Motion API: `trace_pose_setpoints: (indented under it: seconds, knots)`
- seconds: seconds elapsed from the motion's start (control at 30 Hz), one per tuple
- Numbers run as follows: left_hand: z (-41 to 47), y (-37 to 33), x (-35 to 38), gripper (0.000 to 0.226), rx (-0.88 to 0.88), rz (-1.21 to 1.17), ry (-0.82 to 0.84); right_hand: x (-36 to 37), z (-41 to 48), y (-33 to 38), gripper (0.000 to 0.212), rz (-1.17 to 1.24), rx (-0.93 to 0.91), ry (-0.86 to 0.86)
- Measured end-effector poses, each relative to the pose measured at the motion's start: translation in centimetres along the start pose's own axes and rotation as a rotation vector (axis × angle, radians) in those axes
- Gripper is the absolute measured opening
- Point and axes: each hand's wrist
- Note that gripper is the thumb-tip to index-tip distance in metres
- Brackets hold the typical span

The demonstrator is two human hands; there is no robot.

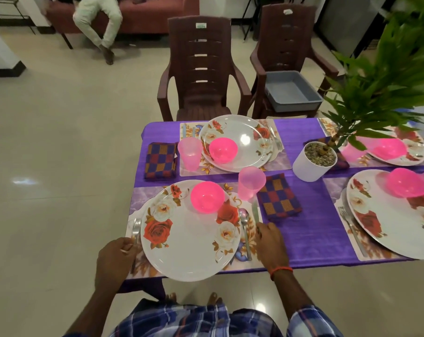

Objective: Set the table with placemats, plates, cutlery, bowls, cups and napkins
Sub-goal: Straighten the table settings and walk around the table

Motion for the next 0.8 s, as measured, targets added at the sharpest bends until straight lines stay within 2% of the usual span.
trace_pose_setpoints:
  seconds: [0.07,0.17,0.23,0.33,0.5,0.67,0.8]
  knots:
    - [-0.2,-0.6,-0.1,0.015,0.042,-0.013,-0.019,-0.5,-0.2,0.3,0.027,0.021,0.003,-0.031]
    - [-0.2,-1.4,0.3,0.049,0.076,0.067,0.106,-0.8,-0.6,1.5,0.015,0.054,-0.101,-0.088]
    - [0.5,-1.1,0.9,0.059,0.046,0.119,0.187,-0.9,-0.9,3.2,0.018,0.143,-0.064,-0.002]
    - [1.5,-0.6,1.3,0.061,-0.005,0.180,0.264,-0.4,-1.0,5.4,0.026,0.237,0.038,0.126]
    - [1.1,-1.2,0.5,0.061,0.012,0.158,0.206,0.1,-0.9,6.7,0.015,0.286,0.075,0.156]
    - [1.3,-0.8,0.0,0.060,0.041,0.138,0.246,0.3,-0.7,6.4,0.014,0.356,0.087,0.158]
    - [1.0,0.0,-0.2,0.046,0.017,0.048,0.127,0.5,-0.7,6.1,0.020,0.409,0.112,0.155]
Point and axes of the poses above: each hand's wrist, its own z-axis towards the middle knuckle, its own x-axis out of the palm, y = z × x, and after that the axes turned 11 degrees about -z, right-handed
